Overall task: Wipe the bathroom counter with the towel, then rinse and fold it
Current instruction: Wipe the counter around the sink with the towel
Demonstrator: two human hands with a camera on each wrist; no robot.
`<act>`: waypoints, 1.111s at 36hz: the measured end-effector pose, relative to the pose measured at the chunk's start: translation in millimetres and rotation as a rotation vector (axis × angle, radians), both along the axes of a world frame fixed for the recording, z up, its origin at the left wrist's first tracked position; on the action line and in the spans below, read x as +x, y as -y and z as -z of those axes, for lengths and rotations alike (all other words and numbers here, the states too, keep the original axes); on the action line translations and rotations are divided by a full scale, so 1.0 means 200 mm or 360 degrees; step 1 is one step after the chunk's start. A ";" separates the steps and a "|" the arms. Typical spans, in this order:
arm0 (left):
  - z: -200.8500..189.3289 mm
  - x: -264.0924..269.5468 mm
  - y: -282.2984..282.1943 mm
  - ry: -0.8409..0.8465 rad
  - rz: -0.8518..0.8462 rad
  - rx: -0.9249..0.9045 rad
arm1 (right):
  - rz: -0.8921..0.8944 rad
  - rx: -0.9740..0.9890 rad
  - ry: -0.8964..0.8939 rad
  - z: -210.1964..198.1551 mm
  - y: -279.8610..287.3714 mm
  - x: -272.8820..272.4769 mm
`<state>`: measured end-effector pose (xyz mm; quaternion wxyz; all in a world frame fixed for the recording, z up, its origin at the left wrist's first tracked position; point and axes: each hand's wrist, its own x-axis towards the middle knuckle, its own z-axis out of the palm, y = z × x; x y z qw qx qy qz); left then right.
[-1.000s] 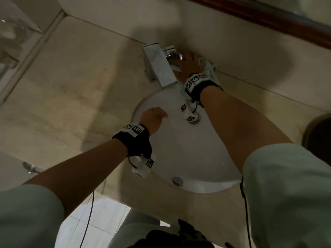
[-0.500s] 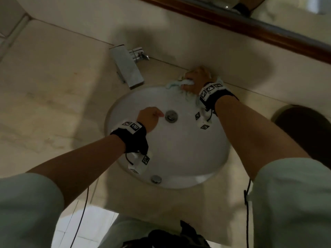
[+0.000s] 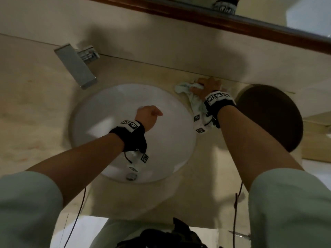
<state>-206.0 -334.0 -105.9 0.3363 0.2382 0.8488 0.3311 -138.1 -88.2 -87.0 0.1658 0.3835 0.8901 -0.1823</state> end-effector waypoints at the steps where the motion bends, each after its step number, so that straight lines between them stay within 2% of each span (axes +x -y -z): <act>1: 0.00 0.00 0.00 0.0003 -0.0020 0.0002 | 0.0025 -0.0014 -0.0008 0.00 0.00 0.00; 8: 0.03 -0.05 0.12 0.0060 -0.0137 0.0000 | 0.0088 0.0009 -0.0049 0.06 0.05 -0.08; 12: 0.02 -0.11 0.20 0.0014 -0.0167 -0.0060 | 0.0169 -0.0158 -0.0142 0.10 0.15 -0.25; 16: 0.06 -0.17 0.30 -0.0001 -0.0206 -0.0155 | 0.0119 -0.0222 -0.0148 0.13 0.29 -0.52; 19: 0.07 -0.22 0.37 -0.0009 -0.0217 -0.0192 | 0.0014 -0.0131 -0.0147 0.14 0.41 -0.72; 21: 0.10 -0.24 0.41 0.0000 -0.0218 -0.0207 | -0.0162 -0.0094 -0.0110 0.14 0.49 -0.81; 23: 0.13 -0.26 0.45 0.0051 -0.0252 -0.0181 | -0.0209 -0.0019 -0.0084 0.21 0.48 -0.87; 29: 0.12 -0.24 0.43 0.0050 -0.0277 -0.0193 | -0.0298 0.0131 -0.0003 0.12 0.44 -0.77; 33: 0.09 -0.22 0.35 0.0040 -0.0223 -0.0177 | -0.0228 0.0059 0.0087 0.10 0.36 -0.68; 36: 0.08 -0.21 0.30 0.0015 -0.0207 -0.0163 | -0.0095 -0.0058 0.0056 0.11 0.25 -0.54; 40: 0.05 -0.18 0.24 -0.0001 -0.0168 -0.0121 | 0.0216 -0.0160 -0.0182 0.13 0.09 -0.26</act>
